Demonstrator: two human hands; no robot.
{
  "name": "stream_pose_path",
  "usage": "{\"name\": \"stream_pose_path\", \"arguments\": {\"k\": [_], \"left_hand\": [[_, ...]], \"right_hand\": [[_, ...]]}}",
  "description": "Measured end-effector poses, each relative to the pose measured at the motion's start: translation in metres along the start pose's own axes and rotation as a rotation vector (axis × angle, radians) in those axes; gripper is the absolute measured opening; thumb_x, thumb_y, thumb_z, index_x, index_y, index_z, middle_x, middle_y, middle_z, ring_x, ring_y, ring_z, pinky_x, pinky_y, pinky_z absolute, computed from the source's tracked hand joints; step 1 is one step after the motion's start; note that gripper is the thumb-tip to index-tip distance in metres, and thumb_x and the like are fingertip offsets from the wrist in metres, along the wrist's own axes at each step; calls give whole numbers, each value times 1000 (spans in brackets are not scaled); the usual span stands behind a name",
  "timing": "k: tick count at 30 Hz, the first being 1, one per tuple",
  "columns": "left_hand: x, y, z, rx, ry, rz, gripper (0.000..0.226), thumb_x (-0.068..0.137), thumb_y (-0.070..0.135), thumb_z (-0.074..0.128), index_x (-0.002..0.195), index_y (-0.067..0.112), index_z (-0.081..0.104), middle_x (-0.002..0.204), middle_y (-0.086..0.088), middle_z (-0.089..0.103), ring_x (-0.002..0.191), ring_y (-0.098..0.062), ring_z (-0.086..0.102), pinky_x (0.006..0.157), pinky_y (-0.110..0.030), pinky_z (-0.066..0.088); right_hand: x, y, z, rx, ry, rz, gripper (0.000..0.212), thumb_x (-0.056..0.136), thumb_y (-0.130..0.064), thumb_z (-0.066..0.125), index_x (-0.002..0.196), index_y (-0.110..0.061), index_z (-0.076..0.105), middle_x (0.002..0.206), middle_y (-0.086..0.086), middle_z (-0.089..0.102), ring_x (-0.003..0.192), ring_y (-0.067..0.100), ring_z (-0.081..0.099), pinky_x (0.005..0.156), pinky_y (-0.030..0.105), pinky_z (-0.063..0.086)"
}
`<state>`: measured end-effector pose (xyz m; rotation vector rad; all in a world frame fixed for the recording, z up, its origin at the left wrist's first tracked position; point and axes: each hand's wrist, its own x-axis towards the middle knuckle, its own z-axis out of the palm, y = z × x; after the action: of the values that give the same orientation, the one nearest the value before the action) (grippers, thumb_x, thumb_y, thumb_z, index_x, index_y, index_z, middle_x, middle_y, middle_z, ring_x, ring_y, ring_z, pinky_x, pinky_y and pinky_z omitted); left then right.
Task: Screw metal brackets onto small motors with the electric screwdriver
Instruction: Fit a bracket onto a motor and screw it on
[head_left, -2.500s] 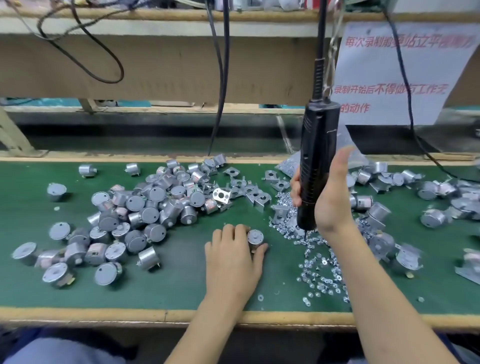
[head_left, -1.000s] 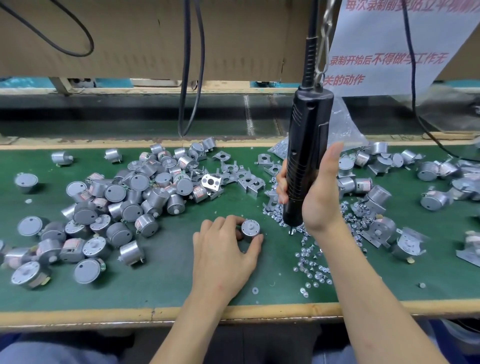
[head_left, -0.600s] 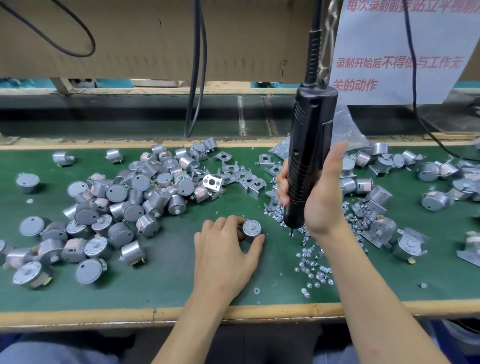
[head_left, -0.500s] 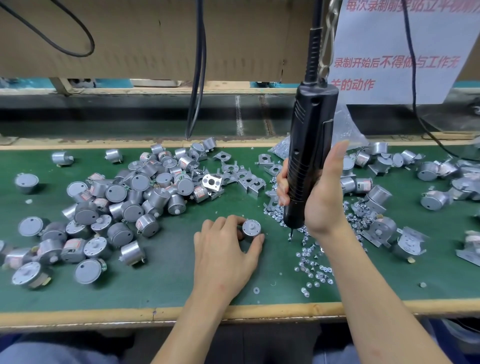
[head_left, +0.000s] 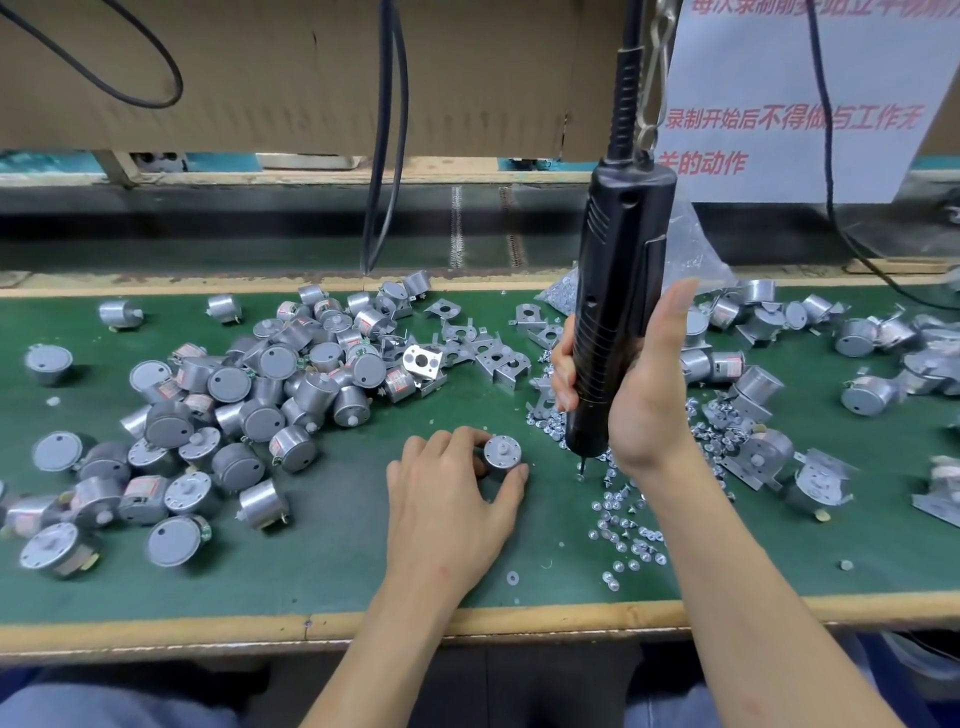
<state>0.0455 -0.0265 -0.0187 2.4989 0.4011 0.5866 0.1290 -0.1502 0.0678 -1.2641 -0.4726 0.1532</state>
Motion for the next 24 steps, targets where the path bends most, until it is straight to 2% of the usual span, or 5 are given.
{"name": "stream_pose_path", "arguments": {"k": [4, 24], "left_hand": [[0, 0, 0, -2, 3, 0, 31, 82, 59, 63, 99, 33, 62, 81, 18, 55, 86, -14, 44, 74, -32, 30], [0, 0, 0, -9, -4, -2, 32, 82, 59, 62, 101, 33, 62, 81, 18, 53, 86, -14, 43, 74, -32, 28]], "right_hand": [[0, 1, 0, -6, 9, -5, 99, 55, -104, 43, 82, -9, 55, 62, 1, 53, 47, 21, 45, 49, 29, 41], [-1, 5, 0, -8, 33, -2, 100, 53, -104, 44, 80, -8, 54, 61, 1, 54, 47, 21, 45, 49, 29, 40]]}}
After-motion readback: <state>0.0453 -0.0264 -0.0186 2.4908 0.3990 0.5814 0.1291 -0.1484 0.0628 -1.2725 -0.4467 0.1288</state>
